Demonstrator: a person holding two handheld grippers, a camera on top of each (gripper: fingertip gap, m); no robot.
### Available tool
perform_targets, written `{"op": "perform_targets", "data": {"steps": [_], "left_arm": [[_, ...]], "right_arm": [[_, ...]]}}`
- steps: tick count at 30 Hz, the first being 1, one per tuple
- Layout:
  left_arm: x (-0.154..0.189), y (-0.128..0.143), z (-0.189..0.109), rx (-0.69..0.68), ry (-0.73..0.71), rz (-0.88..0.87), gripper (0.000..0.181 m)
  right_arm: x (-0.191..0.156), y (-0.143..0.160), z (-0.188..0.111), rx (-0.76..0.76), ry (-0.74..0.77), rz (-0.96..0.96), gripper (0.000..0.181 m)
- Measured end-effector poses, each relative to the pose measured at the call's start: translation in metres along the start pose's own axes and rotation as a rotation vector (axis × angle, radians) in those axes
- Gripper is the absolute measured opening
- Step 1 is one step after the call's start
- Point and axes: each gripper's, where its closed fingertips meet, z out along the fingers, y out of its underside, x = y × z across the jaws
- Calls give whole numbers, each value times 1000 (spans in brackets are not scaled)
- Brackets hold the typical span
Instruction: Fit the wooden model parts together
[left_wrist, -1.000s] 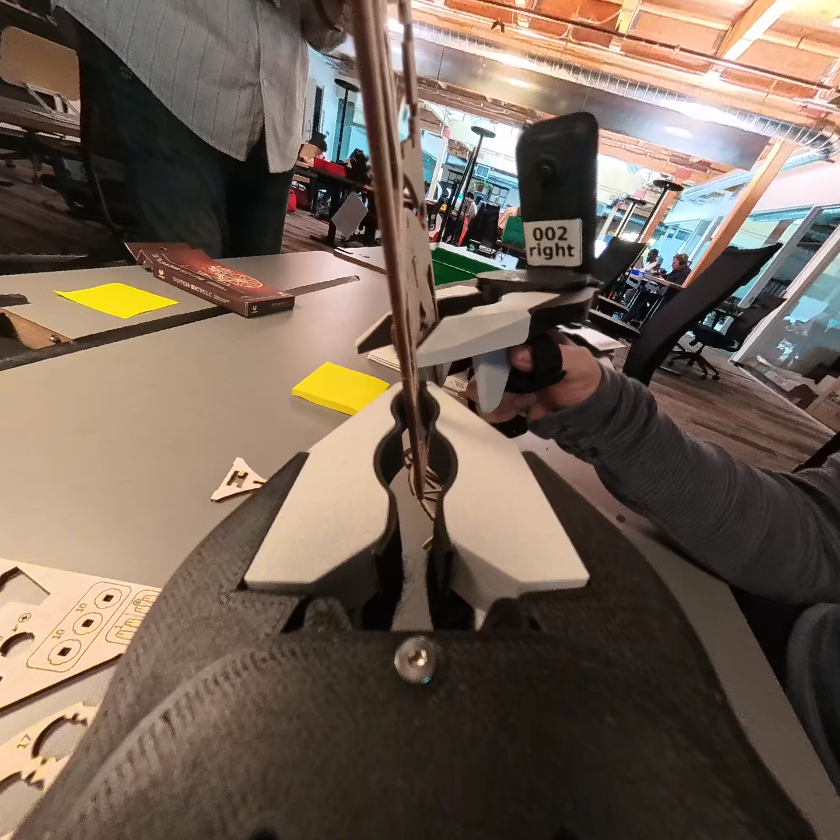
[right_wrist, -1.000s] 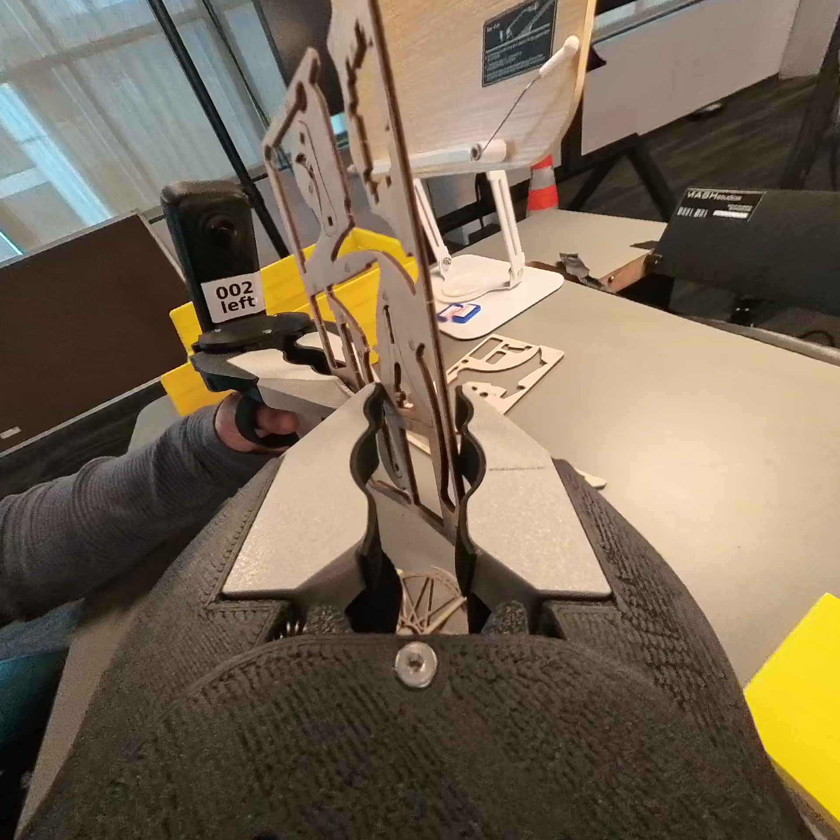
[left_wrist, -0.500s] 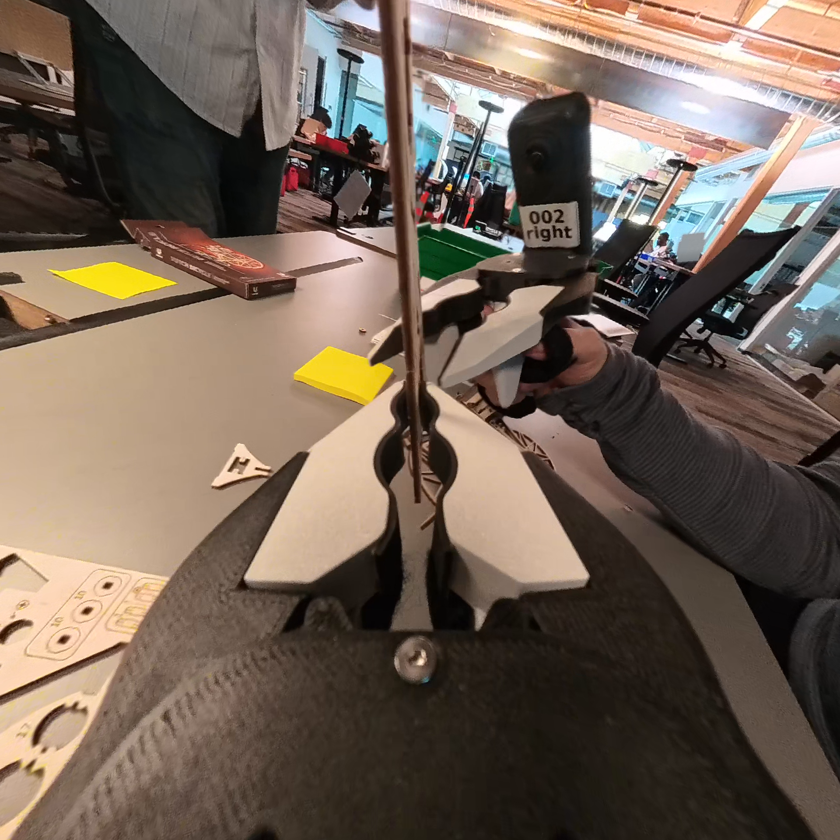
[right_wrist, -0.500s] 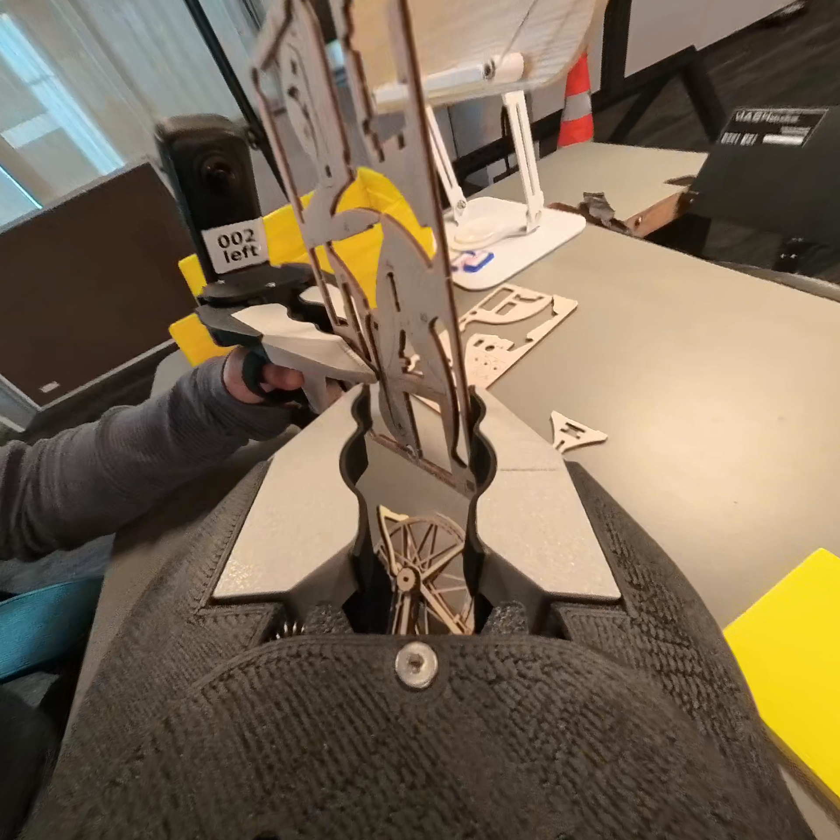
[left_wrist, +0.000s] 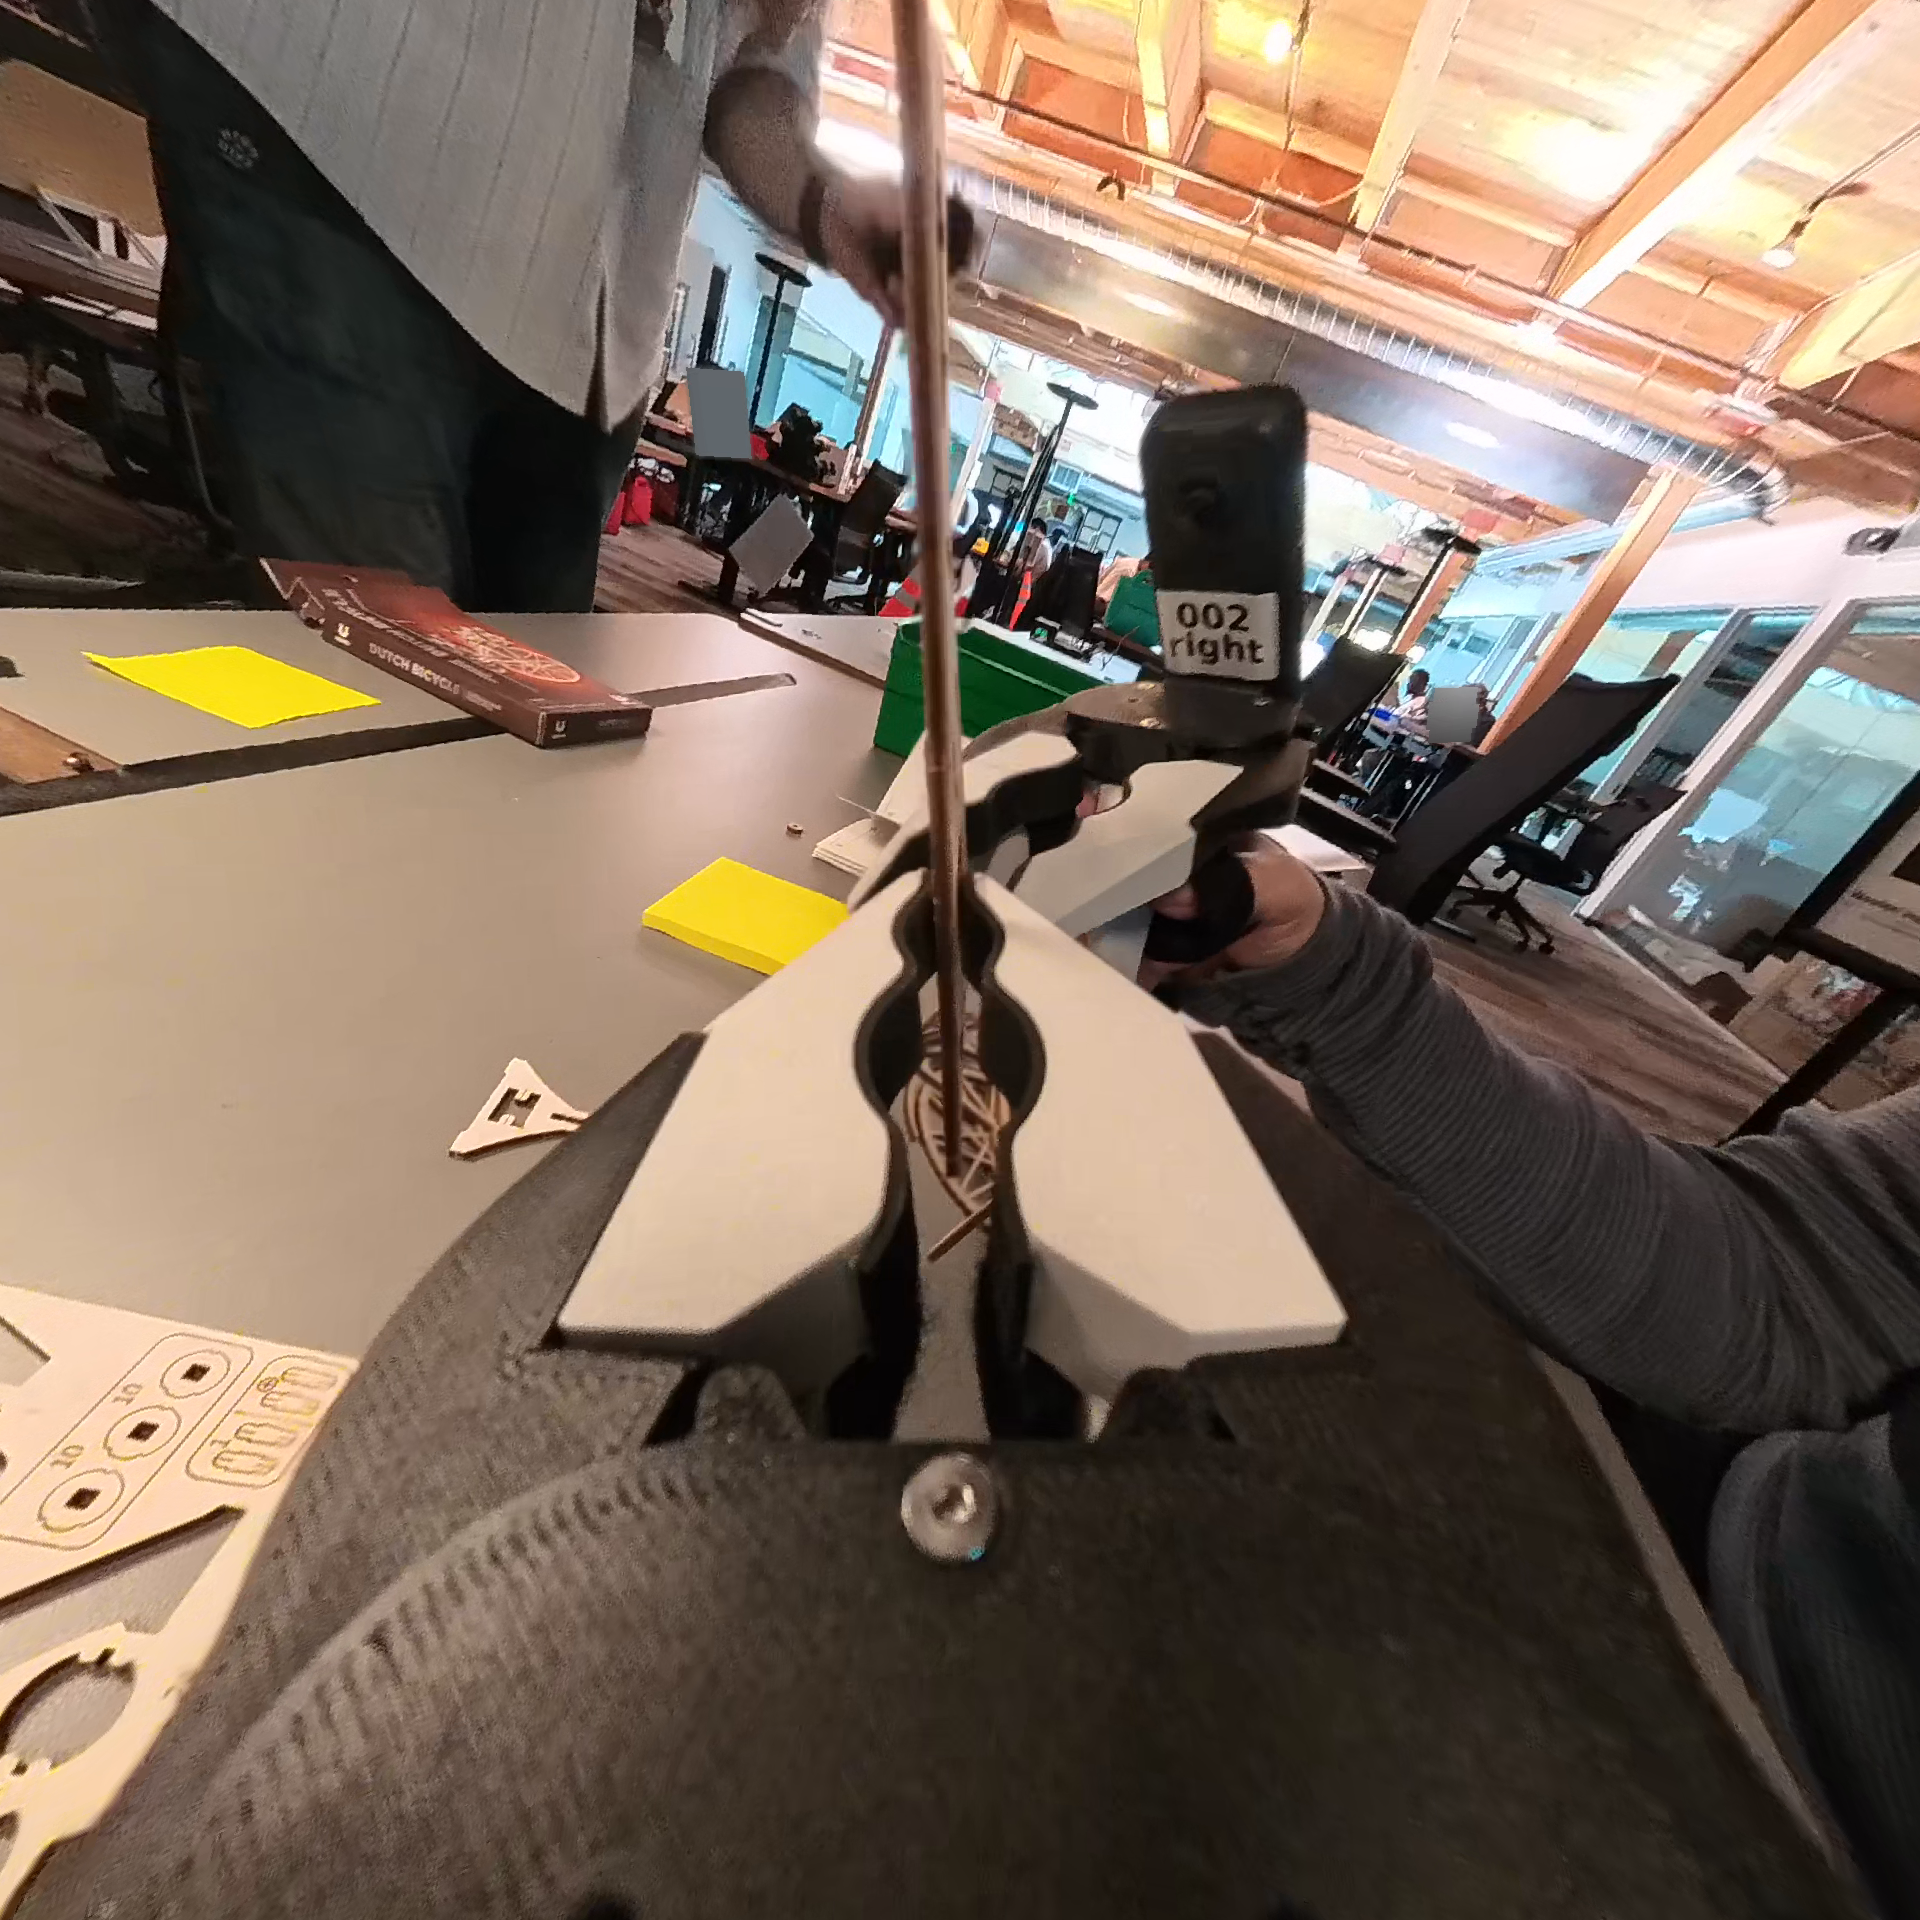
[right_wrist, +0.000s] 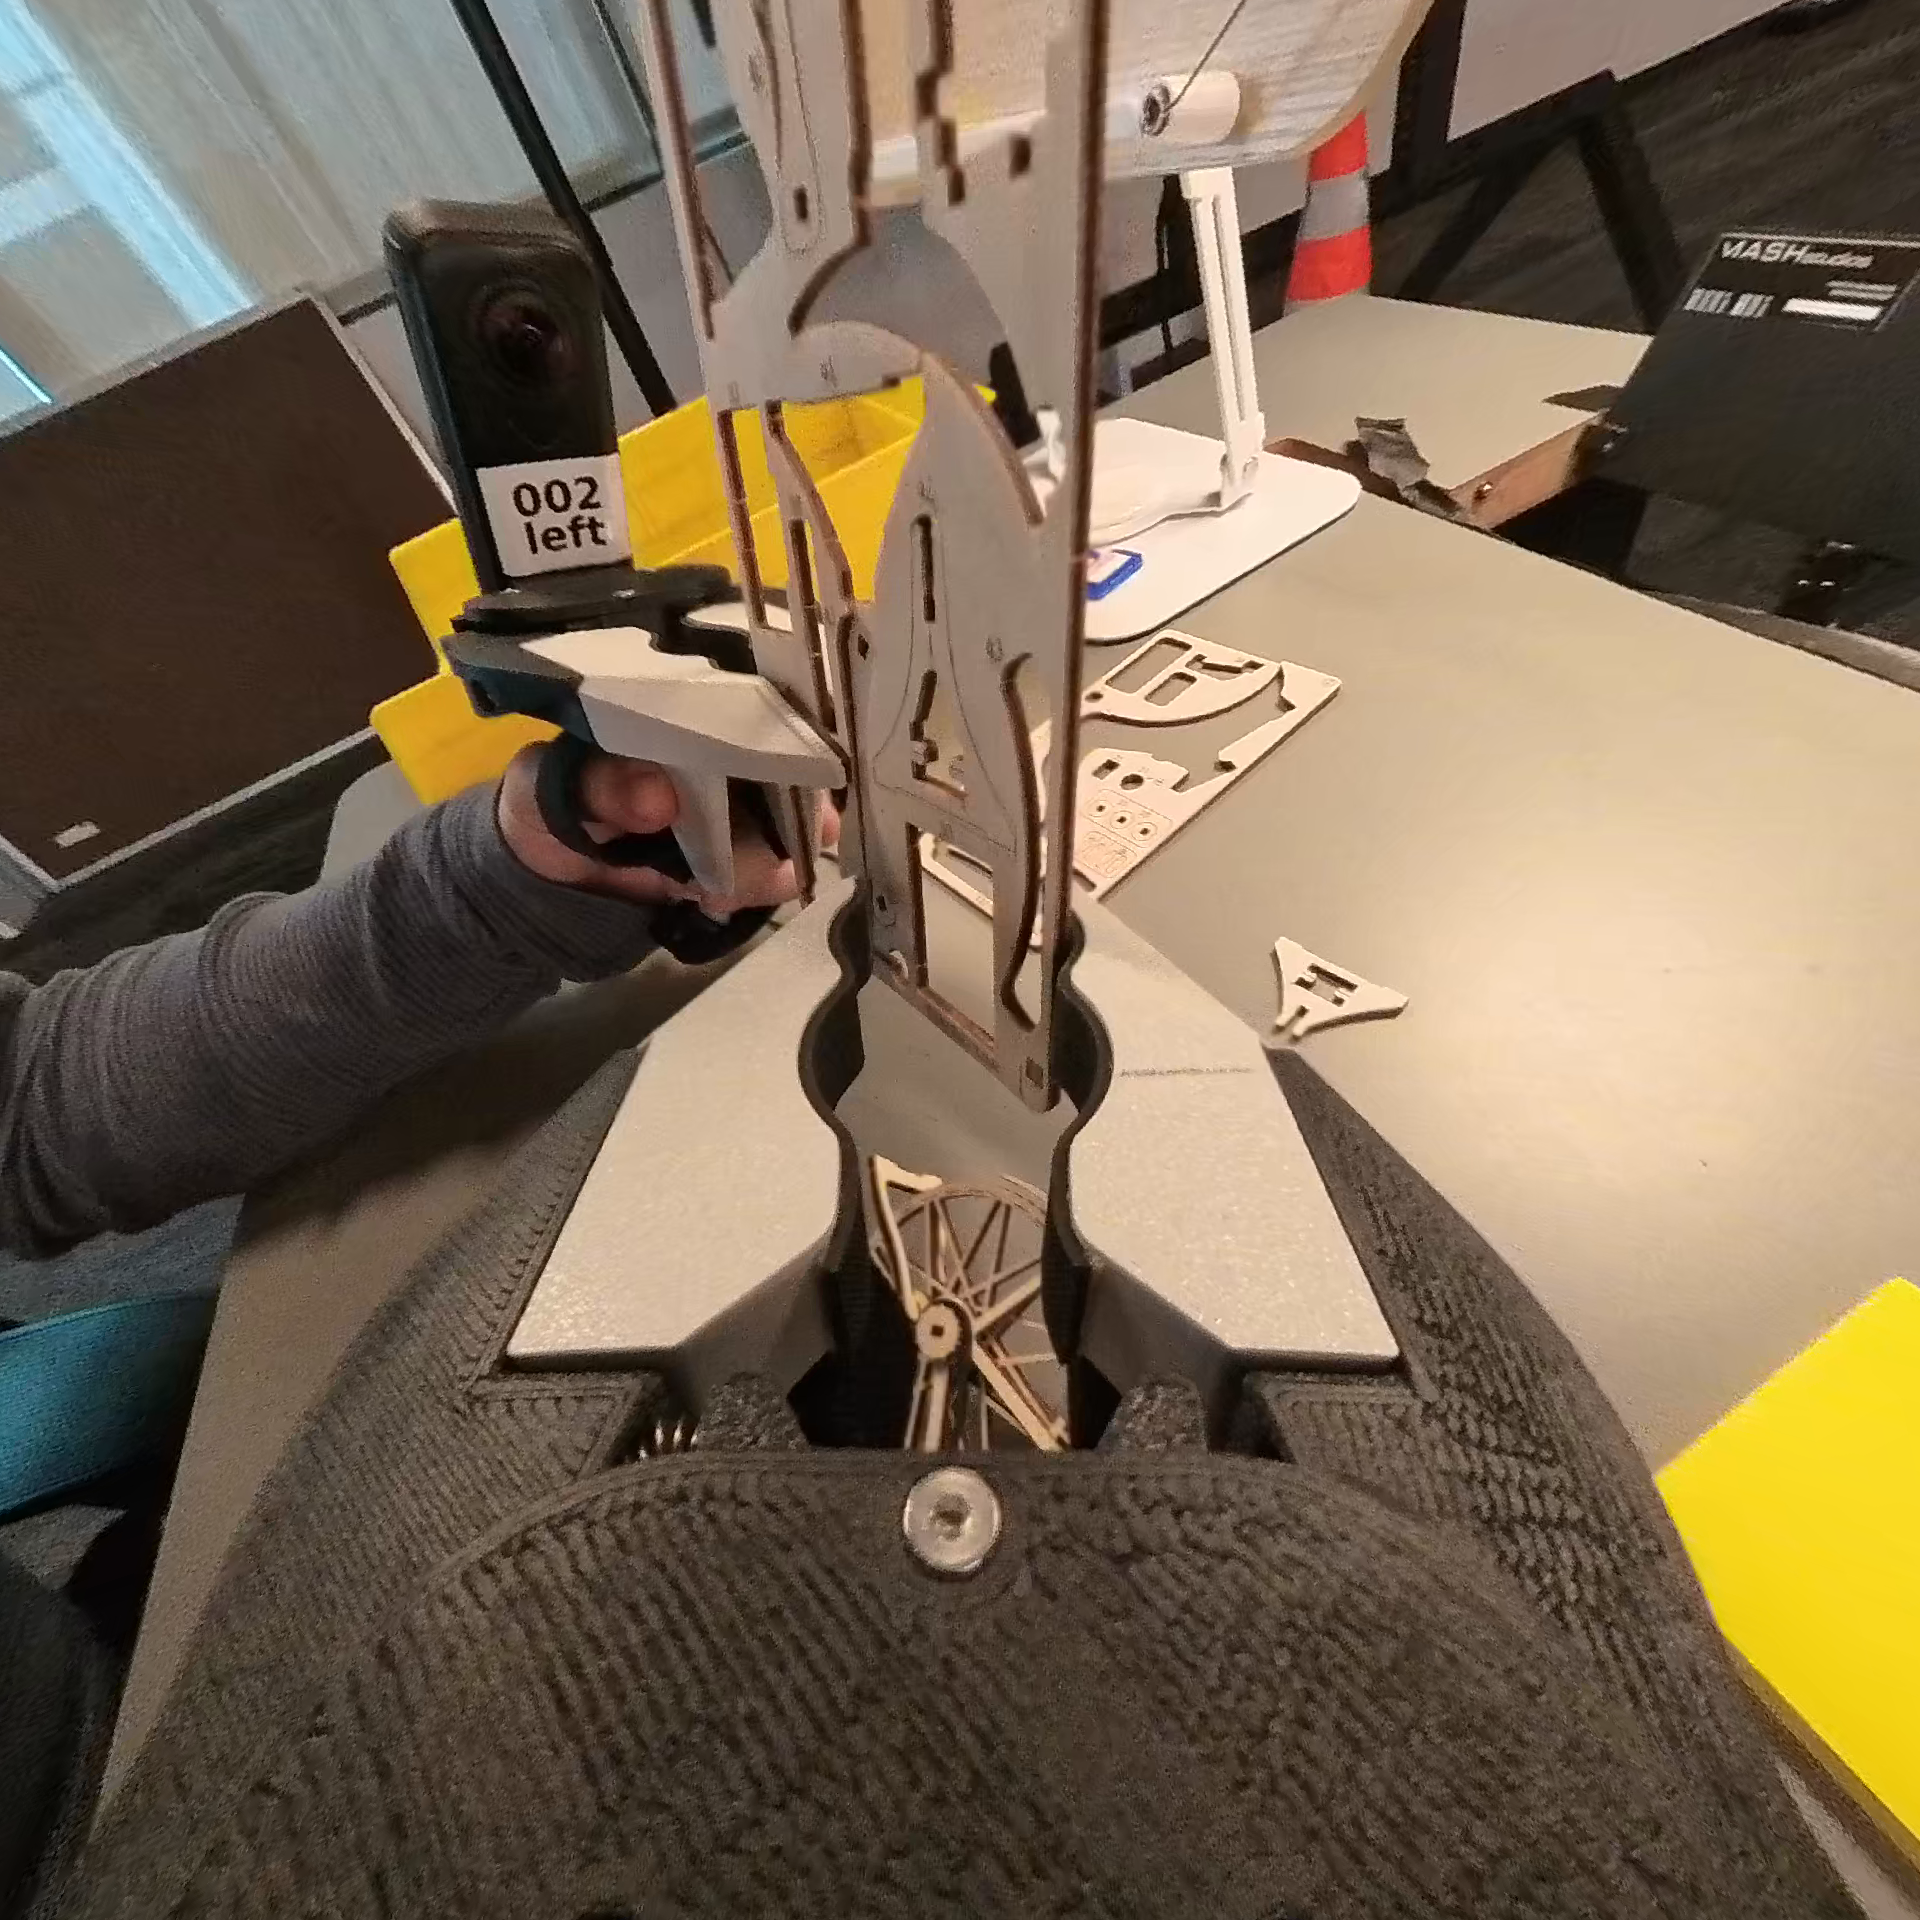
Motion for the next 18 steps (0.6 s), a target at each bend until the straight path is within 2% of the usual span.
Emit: {"op": "perform_targets", "data": {"steps": [7, 9, 12, 18], "left_arm": [[2, -9, -4, 61, 34, -39, 1], [4, -13, -6, 92, 53, -58, 4], [1, -18, -7, 131, 33, -68, 8], [7, -9, -5, 87, 118, -129, 15]], "right_arm": [[-9, -5, 1, 40, -69, 39, 21], [-14, -10, -2, 79, -127, 73, 7], [-23, -23, -7, 161, -200, 101, 0], [-26, -36, -16, 255, -257, 142, 0]]}}
